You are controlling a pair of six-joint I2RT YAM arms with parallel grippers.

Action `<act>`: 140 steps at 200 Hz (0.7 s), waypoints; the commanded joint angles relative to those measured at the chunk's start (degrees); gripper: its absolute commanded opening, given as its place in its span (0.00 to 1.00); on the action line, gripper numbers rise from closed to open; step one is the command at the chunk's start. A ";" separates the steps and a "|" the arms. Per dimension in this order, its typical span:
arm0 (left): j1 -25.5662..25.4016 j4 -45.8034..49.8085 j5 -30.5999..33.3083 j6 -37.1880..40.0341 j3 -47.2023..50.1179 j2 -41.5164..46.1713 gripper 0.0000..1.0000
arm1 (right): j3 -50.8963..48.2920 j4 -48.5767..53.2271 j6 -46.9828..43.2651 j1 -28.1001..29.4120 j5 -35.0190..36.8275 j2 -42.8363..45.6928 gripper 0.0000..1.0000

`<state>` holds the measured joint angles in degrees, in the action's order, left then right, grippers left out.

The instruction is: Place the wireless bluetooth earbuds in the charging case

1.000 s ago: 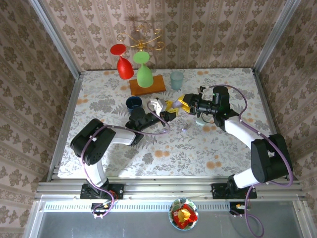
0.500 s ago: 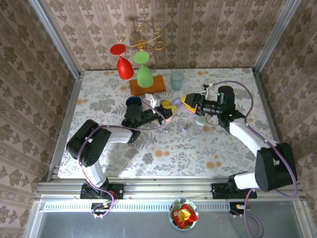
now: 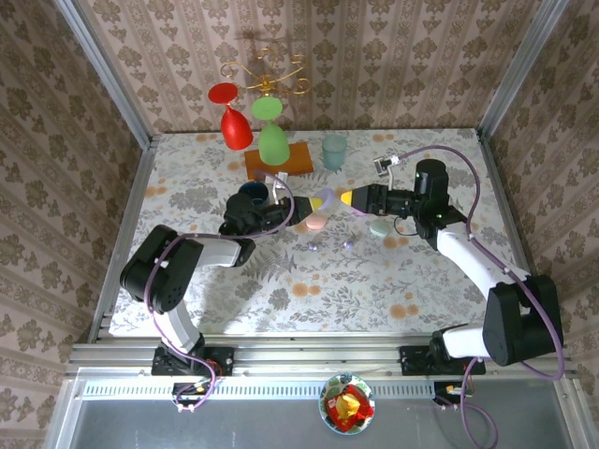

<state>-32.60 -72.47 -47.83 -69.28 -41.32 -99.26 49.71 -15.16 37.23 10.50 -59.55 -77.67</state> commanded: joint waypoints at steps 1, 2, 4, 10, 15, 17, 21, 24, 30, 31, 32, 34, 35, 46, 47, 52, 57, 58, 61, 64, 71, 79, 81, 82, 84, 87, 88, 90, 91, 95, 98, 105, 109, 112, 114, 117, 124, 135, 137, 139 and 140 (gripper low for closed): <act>-0.78 -2.07 -5.22 -7.09 -3.00 1.02 0.05 | 2.45 -0.64 -0.72 1.23 -2.25 -1.20 0.73; -0.74 -2.06 -5.32 -7.10 -3.03 0.97 0.05 | 2.48 -0.59 -0.68 1.29 -2.13 -1.24 0.73; -0.78 -2.06 -5.47 -7.17 -3.12 0.80 0.06 | 2.49 -0.58 -0.59 1.37 -2.10 -1.29 0.73; -1.01 -2.06 -6.17 -7.11 -3.37 0.45 0.06 | 2.56 -0.84 -0.34 1.54 -1.74 -1.55 0.72; -1.17 -2.08 -6.54 -7.16 -3.58 0.17 0.06 | 2.60 -0.92 -0.17 1.70 -1.63 -1.68 0.72; -1.22 -2.07 -6.63 -7.25 -3.65 0.07 0.06 | 2.63 -0.99 -0.08 1.73 -1.62 -1.69 0.72; -1.27 -2.14 -6.80 -7.64 -3.88 -0.12 0.06 | 2.82 -1.01 -0.06 1.78 -1.53 -1.70 0.72; -1.39 -2.15 -6.98 -7.83 -4.00 -0.20 0.06 | 2.89 -0.95 -0.06 1.76 -1.50 -1.70 0.72; -1.54 -2.15 -7.33 -7.82 -4.34 -0.19 0.06 | 3.00 -0.93 0.05 1.80 -1.36 -1.70 0.71; -1.56 -2.15 -7.43 -7.77 -4.36 -0.17 0.06 | 3.01 -0.93 0.08 1.76 -1.31 -1.70 0.71; -1.58 -2.15 -7.44 -7.70 -4.37 -0.20 0.06 | 3.02 -0.97 0.10 1.74 -1.29 -2.49 0.71; -1.65 -2.15 -7.49 -7.62 -4.56 -0.22 0.06 | 3.09 -0.94 0.12 1.79 -1.28 -3.12 0.71; -1.67 -2.11 -7.60 -7.54 -4.60 -0.18 0.06 | 3.10 -0.93 0.12 1.79 -1.23 -3.25 0.71; -1.89 -2.11 -7.68 -7.26 -4.90 0.11 0.06 | 3.33 -1.36 0.68 1.80 -1.27 -3.91 0.70; -1.96 -2.09 -7.65 -7.22 -4.91 0.16 0.06 | 3.31 -1.45 0.79 1.80 -1.31 -3.94 0.70; -2.03 -2.04 -7.57 -7.06 -4.87 0.24 0.06 | 3.37 -2.21 1.58 1.85 -1.55 -4.21 0.67; -2.02 -2.06 -7.46 -6.94 -4.95 0.37 0.06 | 3.30 -3.30 2.49 1.80 -1.88 -4.59 0.63; -1.98 -2.06 -7.46 -6.93 -4.93 0.38 0.06 | 3.29 -3.52 2.71 1.80 -1.92 -4.59 0.62; -2.02 -2.06 -7.43 -6.93 -4.92 0.39 0.06 | 3.29 -4.14 3.34 1.84 -2.14 -4.76 0.61; -1.98 -2.11 -7.35 -6.93 -4.86 0.35 0.06 | 3.27 -4.74 3.87 1.85 -2.34 -4.93 0.59; -2.03 -2.06 -7.13 -6.84 -4.77 0.47 0.06 | 3.28 -5.49 4.73 1.85 -2.59 -5.27 0.57; -2.02 -2.07 -6.91 -6.13 -4.65 0.41 0.06 | 3.36 -5.29 4.70 1.87 -2.67 -5.50 0.53; -2.03 -2.07 -6.90 -5.94 -4.54 0.46 0.06 | 3.37 -5.20 4.61 1.82 -2.61 -5.59 0.51; -2.03 -2.11 -6.82 -5.82 -4.50 0.47 0.06 | 3.33 -5.17 4.60 1.85 -2.60 -5.67 0.50; -2.03 -2.08 -6.74 -5.62 -4.54 0.41 0.06 | 3.34 -5.11 4.60 1.88 -2.59 -5.72 0.48; -2.03 -2.07 -6.67 -5.34 -4.45 0.34 0.06 | 3.32 -5.09 4.60 1.87 -2.63 -5.91 0.46; -1.99 -2.07 -6.66 -5.30 -4.41 0.32 0.06 | 3.35 -5.07 4.65 1.88 -2.66 -5.96 0.45; -1.95 -2.06 -6.57 -5.20 -4.39 0.30 0.06 | 3.34 -5.17 4.68 1.89 -2.67 -6.04 0.44; -1.95 -2.06 -6.57 -5.23 -4.34 0.26 0.06 | 3.36 -5.25 4.69 1.84 -2.72 -6.06 0.43; -1.94 -2.06 -6.42 -5.17 -4.29 0.15 0.06 | 3.29 -5.51 4.97 1.88 -2.74 -6.24 0.41; -1.88 -2.06 -6.44 -5.09 -4.28 0.14 0.06 | 3.18 -5.83 5.22 1.89 -2.84 -6.31 0.40; -1.79 -2.07 -6.41 -4.72 -4.16 0.21 0.06 | 2.92 -6.75 6.07 1.86 -2.86 -6.40 0.37; -1.77 -2.06 -6.40 -4.52 -3.99 0.35 0.06 | 2.81 -7.28 6.52 1.89 -2.77 -6.44 0.35; -1.70 -2.06 -6.32 -4.24 -3.95 0.38 0.06 | 2.69 -7.62 6.88 1.89 -2.72 -6.44 0.34; -1.68 -2.06 -6.27 -4.06 -3.83 0.47 0.06 | 2.63 -7.85 7.10 1.87 -2.69 -6.38 0.33; -1.61 -2.08 -6.21 -3.70 -3.71 0.59 0.07 | 2.54 -8.25 7.41 1.88 -2.68 -6.36 0.31; -1.51 -2.07 -6.00 -2.96 -3.44 0.86 0.07 | 2.35 -9.11 8.19 1.82 -2.47 -6.35 0.28; -1.32 -2.06 -5.58 -1.56 -3.08 1.36 0.11 | 2.10 -10.12 9.63 1.88 -1.75 -6.28 0.23; -1.28 -2.06 -5.51 -1.32 -3.02 1.49 0.12 | 2.14 -10.15 10.00 1.88 -1.59 -6.37 0.22; -1.25 -2.06 -5.40 -1.02 -2.92 1.52 0.16 | 2.21 -10.15 10.26 1.89 -1.42 -6.34 0.22; -1.24 -2.11 -5.33 -0.85 -2.91 1.57 0.18 | 2.22 -10.20 10.37 1.89 -1.34 -6.35 0.21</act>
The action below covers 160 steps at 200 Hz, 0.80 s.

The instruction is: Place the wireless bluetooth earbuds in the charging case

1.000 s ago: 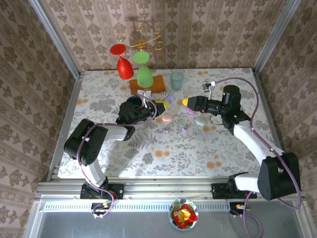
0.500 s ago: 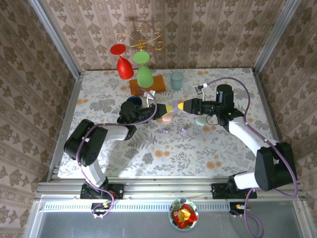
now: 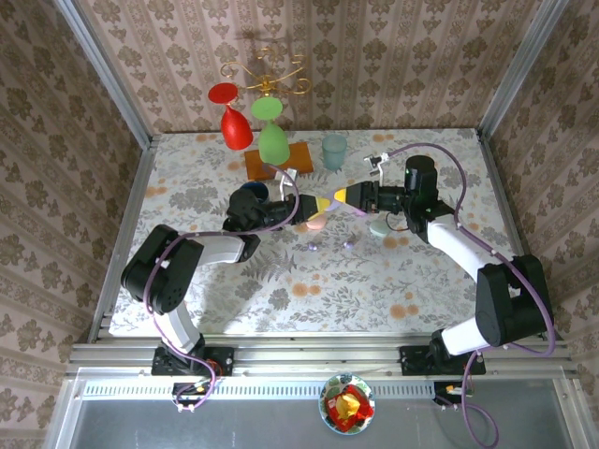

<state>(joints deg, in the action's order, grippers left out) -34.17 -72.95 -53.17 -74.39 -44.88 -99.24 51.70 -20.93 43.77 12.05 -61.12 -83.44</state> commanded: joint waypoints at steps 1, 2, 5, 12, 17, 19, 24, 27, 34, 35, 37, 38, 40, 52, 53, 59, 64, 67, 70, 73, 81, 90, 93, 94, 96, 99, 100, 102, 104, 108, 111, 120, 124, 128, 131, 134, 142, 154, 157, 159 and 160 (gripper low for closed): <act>0.38 -1.65 0.04 4.35 0.67 1.57 0.20 | 0.23 -4.49 3.99 0.34 0.40 -0.49 0.21; 0.40 -1.62 0.19 4.52 0.76 1.58 0.22 | 0.24 -4.57 4.15 0.34 0.53 -0.54 0.21; 0.49 -1.59 0.44 5.04 0.93 1.79 0.27 | 0.20 -4.79 4.65 0.34 0.81 -0.46 0.20; 0.67 -1.58 1.41 6.63 1.27 2.14 0.34 | 0.11 -5.47 6.18 0.34 1.53 -0.50 0.16; 0.85 -1.58 2.05 7.79 1.63 2.35 0.38 | 0.07 -6.07 7.38 0.38 1.95 -0.56 0.14; 0.95 -1.58 2.24 8.26 1.70 2.46 0.40 | 0.02 -6.34 7.71 0.35 2.03 -0.58 0.13; 1.07 -1.59 2.61 9.29 1.94 2.74 0.46 | -0.10 -6.84 8.93 0.37 2.35 -0.64 0.13; 1.16 -1.59 2.90 9.94 2.03 2.86 0.50 | -0.08 -6.99 9.75 0.42 2.57 -0.67 0.12; 1.43 -1.56 3.69 11.35 2.40 3.23 0.60 | -0.11 -7.09 11.10 0.37 3.02 -0.85 0.11; 1.45 -1.57 3.82 11.62 2.46 3.34 0.61 | -0.15 -7.10 11.22 0.36 3.11 -0.85 0.11; 1.52 -1.58 4.14 12.16 2.44 3.52 0.64 | -0.19 -7.17 11.55 0.34 3.33 -0.83 0.11; 1.54 -1.58 4.22 12.43 2.57 3.57 0.65 | -0.19 -7.14 11.75 0.38 3.44 -0.79 0.11; 1.63 -1.58 4.52 12.95 2.71 3.78 0.68 | -0.20 -7.16 12.06 0.42 3.72 -0.81 0.11; 1.98 -1.65 6.43 17.40 3.61 5.13 0.81 | -0.52 -6.50 14.47 0.21 6.03 -0.61 0.11; 1.99 -1.66 6.55 17.81 3.73 5.21 0.82 | -0.58 -6.50 14.70 0.19 6.24 -0.60 0.11; 2.09 -1.58 7.46 20.63 4.42 5.96 0.87 | -0.93 -6.83 16.43 0.29 7.50 -0.55 0.11; 2.17 -1.59 8.00 23.34 4.94 6.51 0.91 | -1.36 -7.24 18.07 0.28 8.47 -0.56 0.12; 2.18 -1.58 8.28 25.03 5.12 6.71 0.92 | -1.60 -7.70 19.16 0.21 8.96 -0.61 0.13; 2.18 -1.58 8.71 26.71 5.39 6.91 0.94 | -1.87 -8.27 20.28 0.26 9.53 -0.64 0.13; 2.18 -1.58 9.18 28.29 5.56 7.02 0.94 | -2.20 -8.97 21.47 0.27 10.13 -0.76 0.13; 2.18 -1.68 10.53 32.16 6.26 7.23 0.97 | -3.18 -11.17 25.13 0.38 11.57 -0.93 0.13; 2.14 -1.60 12.43 36.60 6.99 7.39 0.97 | -4.27 -14.41 29.03 0.36 12.45 -1.47 0.12; 2.14 -1.65 12.89 38.30 7.14 7.36 0.98 | -4.59 -15.39 30.63 0.35 12.74 -1.77 0.12; 2.12 -1.71 12.99 38.86 7.20 7.38 0.98 | -4.68 -15.73 31.09 0.35 12.81 -1.88 0.12; 2.10 -1.70 13.17 40.08 7.32 7.39 0.98 | -4.86 -16.32 32.05 0.38 12.85 -2.01 0.12; 2.02 -1.66 13.37 41.89 7.49 7.47 0.99 | -5.01 -17.15 33.40 0.41 12.99 -2.27 0.12; 2.01 -1.67 13.45 42.45 7.55 7.43 1.00 | -5.11 -17.40 33.79 0.42 13.02 -2.35 0.12; 1.96 -1.67 13.55 43.71 7.67 7.54 1.00 | -5.25 -17.79 34.57 0.47 13.00 -2.52 0.12; 1.86 -1.65 13.78 44.99 7.76 7.52 1.00 | -5.39 -18.37 35.32 0.44 12.97 -2.72 0.12; 1.75 -1.60 14.03 47.47 8.07 7.62 1.00 | -5.60 -19.58 36.62 0.44 12.77 -3.07 0.12; 1.67 -1.64 14.01 49.27 8.18 7.60 1.00 | -5.79 -20.38 37.39 0.51 12.53 -3.31 0.12; 1.57 -1.65 12.90 54.29 8.45 7.58 1.00 | -6.07 -21.80 38.81 0.58 11.90 -3.91 0.11; 1.49 -1.69 12.54 56.53 8.49 7.47 1.00 | -6.21 -22.10 39.20 0.60 11.68 -4.07 0.11; 1.40 -1.74 12.14 58.42 8.57 7.39 1.00 | -6.38 -22.36 39.43 0.58 11.57 -4.11 0.11; 1.39 -1.76 11.98 59.91 8.58 7.30 1.00 | -6.48 -22.46 39.67 0.60 11.50 -4.12 0.11; 1.39 -1.68 11.81 60.92 8.65 7.19 1.00 | -6.63 -22.49 39.79 0.60 11.43 -4.17 0.11; 1.39 -1.74 11.62 63.89 8.68 6.88 1.00 | -6.68 -22.42 40.28 0.58 10.93 -4.19 0.11; 1.39 -1.76 10.81 66.61 8.57 6.52 1.00 | -6.60 -23.08 41.14 0.61 9.91 -4.15 0.10; 1.39 -1.76 10.75 67.11 8.45 6.45 1.00 | -6.68 -23.40 41.33 0.66 9.81 -4.06 0.10; 1.35 -1.78 10.72 67.34 8.37 6.43 1.00 | -6.70 -23.64 41.49 0.64 9.73 -4.02 0.10; 1.32 -1.77 10.68 67.44 8.37 6.39 1.00 | -6.74 -23.81 41.53 0.66 9.72 -3.97 0.10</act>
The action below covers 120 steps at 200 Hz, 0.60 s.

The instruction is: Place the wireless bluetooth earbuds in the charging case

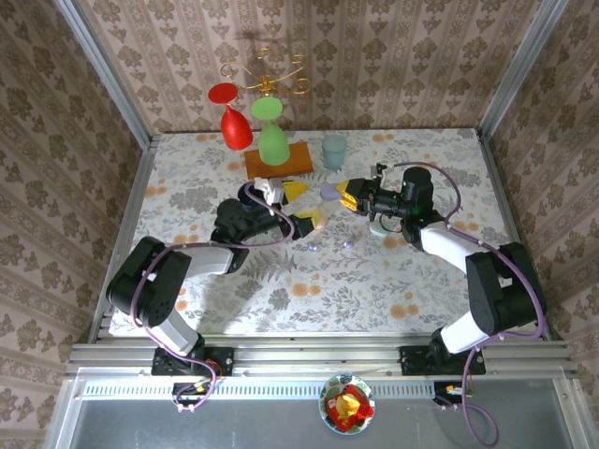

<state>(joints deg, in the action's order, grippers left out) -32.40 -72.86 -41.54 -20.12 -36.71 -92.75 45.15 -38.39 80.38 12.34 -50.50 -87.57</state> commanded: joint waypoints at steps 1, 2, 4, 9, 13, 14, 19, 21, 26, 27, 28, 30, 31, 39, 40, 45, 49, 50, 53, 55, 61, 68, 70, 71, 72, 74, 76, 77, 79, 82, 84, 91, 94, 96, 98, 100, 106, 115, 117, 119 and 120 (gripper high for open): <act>-0.41 -1.85 -0.93 13.26 0.16 -0.13 1.00 | -0.21 -6.43 4.94 0.44 -0.91 0.23 0.10; -0.44 -1.85 -0.92 13.39 0.20 -0.18 1.00 | -0.22 -6.48 5.00 0.47 -0.96 0.26 0.10; -0.46 -1.85 -1.00 13.56 0.18 -0.18 1.00 | -0.30 -6.58 5.04 0.42 -0.99 0.33 0.10; -0.47 -1.88 -1.22 13.77 0.05 -0.24 1.00 | -0.33 -6.56 5.05 0.56 -1.00 0.59 0.09; -0.53 -1.85 -1.39 14.06 -0.11 -0.36 1.00 | -0.47 -6.41 5.05 0.59 -1.00 0.79 0.09; -0.55 -1.85 -1.42 14.06 -0.11 -0.39 1.00 | -0.44 -6.38 5.05 0.59 -1.00 0.89 0.09; -0.62 -1.95 -1.44 14.39 -0.15 -0.41 1.00 | -0.49 -6.02 5.02 0.75 -1.00 1.14 0.09; -0.64 -1.98 -1.46 14.53 -0.21 -0.50 1.00 | -0.52 -5.85 4.95 0.82 -1.05 1.30 0.09; -0.78 -1.95 -1.44 14.81 -0.35 -0.59 1.00 | -0.49 -5.44 4.92 1.01 -1.00 1.49 0.09; -0.85 -1.94 -1.44 14.87 -0.32 -0.64 1.00 | -0.45 -5.37 4.94 1.06 -1.00 1.51 0.09; -0.88 -1.94 -1.48 14.90 -0.40 -0.70 1.00 | -0.43 -5.33 4.95 1.04 -1.00 1.56 0.08; -0.90 -1.96 -1.47 14.93 -0.49 -0.71 1.00 | -0.41 -5.23 4.96 1.22 -1.07 1.64 0.08; -0.90 -1.95 -1.46 14.93 -0.48 -0.78 1.00 | -0.41 -5.17 4.96 1.25 -1.08 1.72 0.08; -1.06 -1.99 -1.42 14.66 -0.84 -1.06 1.00 | -0.26 -4.90 4.96 1.78 -1.34 1.81 0.08; -1.07 -1.96 -1.47 14.58 -0.87 -1.09 1.00 | -0.21 -4.87 4.96 1.80 -1.39 1.80 0.07; -1.08 -1.94 -1.63 14.15 -1.16 -1.26 1.00 | -0.11 -4.85 5.01 2.12 -1.57 1.88 0.07; -1.04 -1.96 -1.80 14.00 -1.48 -1.41 1.00 | 0.01 -4.85 5.11 2.30 -1.66 1.94 0.07; -1.02 -1.95 -1.84 13.94 -1.55 -1.44 1.00 | 0.06 -4.85 5.17 2.37 -1.69 2.00 0.07; -1.02 -1.94 -1.84 13.84 -1.75 -1.53 1.00 | 0.07 -4.85 5.24 2.57 -1.67 2.05 0.07; -1.13 -1.94 -1.85 13.80 -1.87 -1.66 1.00 | 0.11 -4.85 5.34 2.75 -1.76 2.05 0.07; -1.25 -1.96 -1.80 13.75 -2.17 -1.87 0.99 | 0.33 -4.87 5.53 3.08 -1.91 2.05 0.06; -1.33 -2.00 -1.82 13.49 -2.59 -2.13 0.98 | 0.54 -4.89 5.68 3.43 -2.12 2.01 0.06; -1.36 -2.02 -1.80 13.32 -2.65 -2.16 0.97 | 0.60 -4.93 5.78 3.58 -2.14 2.04 0.06; -1.40 -2.02 -1.79 13.25 -2.66 -2.21 0.97 | 0.62 -4.93 5.81 3.57 -2.14 2.00 0.06; -1.42 -2.02 -1.84 13.17 -2.79 -2.24 0.97 | 0.63 -4.94 5.83 3.62 -2.14 2.03 0.06; -1.43 -2.02 -1.91 13.00 -2.90 -2.34 0.96 | 0.69 -4.98 5.90 3.74 -2.15 2.05 0.06; -1.43 -2.02 -1.95 12.78 -3.05 -2.41 0.95 | 0.72 -5.02 6.03 3.79 -2.15 2.05 0.06; -1.43 -2.02 -1.96 12.71 -3.08 -2.42 0.95 | 0.73 -5.06 6.03 3.81 -2.10 2.10 0.06; -1.39 -2.02 -2.01 12.51 -3.21 -2.48 0.94 | 0.78 -5.08 6.02 3.89 -2.14 2.13 0.06; -1.42 -2.02 -2.04 12.46 -3.35 -2.59 0.93 | 0.84 -5.03 6.09 4.04 -2.14 2.12 0.06; -1.39 -2.02 -2.12 12.25 -3.54 -2.70 0.92 | 0.89 -4.98 6.15 4.08 -2.15 2.11 0.05; -1.43 -2.02 -2.10 11.82 -3.96 -2.91 0.89 | 0.97 -5.24 6.37 4.28 -2.23 2.12 0.05; -1.42 -2.07 -2.11 11.59 -4.03 -3.04 0.88 | 0.99 -5.46 6.45 4.28 -2.23 2.19 0.05; -1.43 -2.03 -2.07 11.48 -4.10 -3.05 0.87 | 1.00 -5.72 6.50 4.32 -2.19 2.15 0.05; -1.41 -2.03 -1.99 11.39 -4.23 -3.12 0.86 | 0.95 -5.84 6.62 4.37 -2.16 2.19 0.05; -1.47 -2.02 -1.86 11.19 -4.38 -3.13 0.84 | 0.92 -6.00 6.78 4.41 -2.08 2.20 0.05; -1.43 -2.14 -1.60 10.85 -4.55 -3.31 0.81 | 0.87 -6.23 7.03 4.53 -2.06 2.33 0.04; -1.41 -2.11 -1.41 10.41 -4.83 -3.49 0.78 | 0.88 -6.34 6.98 4.58 -2.02 2.48 0.04; -1.45 -2.04 -1.43 10.38 -4.90 -3.49 0.77 | 0.90 -6.41 6.98 4.61 -2.05 2.49 0.04; -1.51 -2.09 -1.44 10.30 -4.98 -3.58 0.77 | 0.84 -6.43 6.98 4.58 -1.99 2.49 0.04; -1.51 -2.10 -1.39 10.29 -5.01 -3.58 0.77 | 0.83 -6.43 6.98 4.60 -1.98 2.49 0.04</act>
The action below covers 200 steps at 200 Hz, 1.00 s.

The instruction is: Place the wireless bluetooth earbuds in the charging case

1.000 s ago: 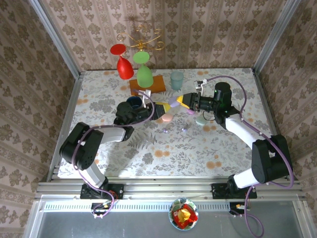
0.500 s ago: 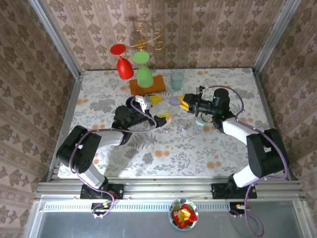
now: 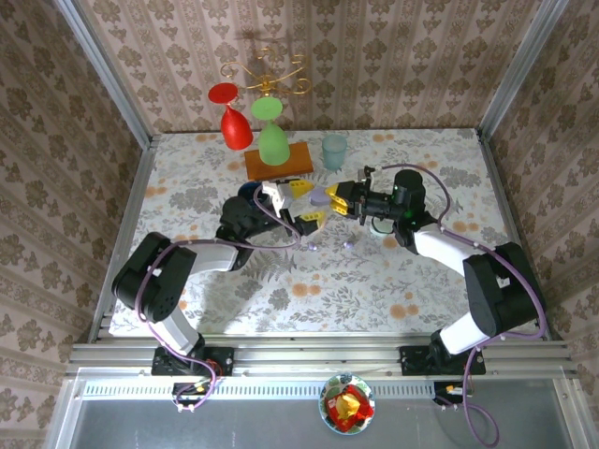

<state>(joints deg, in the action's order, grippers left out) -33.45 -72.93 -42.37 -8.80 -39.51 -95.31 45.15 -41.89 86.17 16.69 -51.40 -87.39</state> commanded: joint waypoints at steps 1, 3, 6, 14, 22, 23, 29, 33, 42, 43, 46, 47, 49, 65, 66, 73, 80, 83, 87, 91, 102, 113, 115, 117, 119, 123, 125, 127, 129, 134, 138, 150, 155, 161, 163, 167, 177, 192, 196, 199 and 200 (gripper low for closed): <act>-0.47 -2.04 -0.54 -1.08 -2.23 -1.06 0.77 | 0.78 -2.93 1.19 0.26 -1.08 2.36 0.04; -0.47 -2.04 -0.57 -1.12 -2.24 -1.10 0.76 | 0.75 -3.00 1.19 0.23 -1.08 2.35 0.04; -0.47 -2.02 -0.60 -1.20 -2.29 -1.20 0.76 | 0.66 -3.16 1.25 0.25 -1.03 2.41 0.04; -0.53 -2.04 -0.62 -1.29 -2.33 -1.29 0.76 | 0.41 -3.60 1.52 0.25 -0.99 2.52 0.04; -0.56 -2.04 -0.55 -1.01 -2.33 -1.38 0.75 | 0.22 -4.17 1.92 0.27 -1.07 2.62 0.04; -0.60 -2.04 -0.49 -0.98 -2.33 -1.38 0.75 | 0.21 -4.25 1.95 0.27 -1.07 2.64 0.04; -0.69 -2.04 -0.43 -0.79 -2.33 -1.49 0.75 | 0.12 -4.78 2.29 0.19 -1.12 2.71 0.04; -0.73 -2.04 -0.39 -0.63 -2.33 -1.55 0.75 | 0.12 -5.13 2.47 0.25 -1.16 2.79 0.03; -0.89 -2.04 -0.28 -0.47 -2.33 -1.63 0.74 | 0.14 -5.43 2.68 0.24 -1.28 2.94 0.03; -0.86 -2.04 -0.22 -0.40 -2.33 -1.63 0.74 | 0.13 -5.41 2.73 0.26 -1.27 2.94 0.03; -0.91 -2.04 -0.18 -0.35 -2.33 -1.65 0.74 | 0.12 -5.48 2.77 0.22 -1.19 3.06 0.03; -0.95 -2.04 -0.17 -0.35 -2.33 -1.64 0.74 | 0.12 -5.48 2.77 0.25 -1.13 3.04 0.03; -0.99 -2.02 -0.17 -0.34 -2.37 -1.75 0.73 | 0.12 -5.40 2.82 0.27 -1.11 3.11 0.03; -1.13 -2.05 -0.15 -0.43 -2.59 -1.79 0.70 | 0.18 -5.19 2.60 0.23 -1.15 3.44 0.03; -1.11 -2.05 -0.16 -0.48 -2.59 -1.76 0.70 | 0.19 -5.16 2.56 0.25 -1.11 3.40 0.03; -1.15 -2.05 -0.08 -0.48 -2.68 -1.74 0.69 | 0.16 -4.79 2.43 0.25 -1.07 3.50 0.03; -1.17 -2.05 0.02 -0.54 -2.68 -1.61 0.68 | 0.21 -4.69 2.26 0.25 -1.05 3.39 0.03; -1.18 -2.02 0.01 -0.52 -2.68 -1.48 0.67 | 0.16 -4.67 2.25 0.27 -1.05 3.37 0.03; -1.15 -2.03 0.02 -0.52 -2.68 -1.40 0.66 | 0.12 -4.69 2.32 0.26 -1.07 3.31 0.03; -1.18 -2.02 0.08 -0.55 -2.65 -1.38 0.65 | 0.13 -4.77 2.33 0.25 -1.07 3.30 0.03; -1.26 -2.05 0.13 -0.60 -2.64 -1.12 0.64 | 0.07 -4.86 2.38 0.22 -1.07 3.12 0.03; -1.26 -2.04 0.24 -0.68 -2.61 -0.99 0.64 | 0.12 -4.91 2.34 0.23 -1.07 3.02 0.02; -1.26 -2.04 0.28 -0.69 -2.66 -0.99 0.64 | 0.12 -4.92 2.34 0.26 -1.03 2.98 0.02; -1.24 -2.04 0.27 -0.78 -2.74 -1.01 0.64 | 0.18 -4.88 2.33 0.27 -1.06 2.90 0.03; -1.26 -2.00 0.27 -0.78 -2.76 -0.91 0.64 | 0.20 -4.87 2.33 0.23 -1.07 2.84 0.02; -1.31 -2.04 0.41 -0.78 -2.71 -0.89 0.64 | 0.21 -4.87 2.33 0.22 -1.07 2.78 0.02; -1.34 -2.02 0.44 -0.72 -2.69 -0.86 0.64 | 0.21 -4.87 2.38 0.26 -1.07 2.70 0.03; -1.35 -2.04 0.44 -0.70 -2.73 -0.89 0.64 | 0.16 -4.87 2.41 0.23 -1.07 2.63 0.02; -1.35 -2.04 0.45 -0.70 -2.76 -0.81 0.64 | 0.20 -4.87 2.40 0.26 -1.07 2.59 0.02; -1.35 -2.00 0.62 -0.69 -2.78 -0.76 0.64 | 0.29 -4.88 2.42 0.23 -1.07 2.48 0.02; -1.44 -2.04 0.75 -0.63 -2.84 -0.67 0.64 | 0.28 -4.80 2.44 0.23 -1.15 2.40 0.02; -1.44 -2.09 0.87 -0.27 -2.90 -0.53 0.64 | 0.36 -4.70 2.47 0.33 -1.25 2.19 0.02; -1.44 -2.05 1.02 -0.17 -2.89 -0.42 0.64 | 0.44 -4.61 2.47 0.33 -1.31 1.93 0.02; -1.44 -2.02 0.98 0.02 -2.93 -0.41 0.63 | 0.45 -4.68 2.38 0.35 -1.42 1.87 0.02; -1.44 -2.04 0.91 0.01 -2.94 -0.43 0.64 | 0.40 -4.69 2.41 0.31 -1.38 1.74 0.02; -1.44 -2.04 0.78 -0.04 -3.01 -0.41 0.64 | 0.38 -4.57 2.42 0.31 -1.41 1.68 0.02; -1.52 -2.05 0.30 -0.07 -3.09 -0.41 0.63 | 0.47 -4.52 2.42 0.36 -1.51 1.32 0.02; -1.53 -2.05 0.59 0.05 -2.95 -0.33 0.63 | 0.38 -4.34 2.36 0.44 -1.60 0.85 0.02; -1.53 -2.00 0.64 0.16 -2.96 -0.27 0.63 | 0.38 -4.29 2.34 0.45 -1.60 0.82 0.01; -1.53 -2.04 0.78 0.21 -2.95 -0.24 0.63 | 0.45 -4.24 2.34 0.45 -1.60 0.74 0.01; -1.53 -2.04 0.83 0.24 -2.95 -0.28 0.63 | 0.46 -4.20 2.34 0.45 -1.60 0.73 0.01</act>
<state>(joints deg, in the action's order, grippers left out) -34.50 -73.17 -41.91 -8.99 -40.86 -96.71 45.15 -44.82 88.53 16.78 -51.44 -85.80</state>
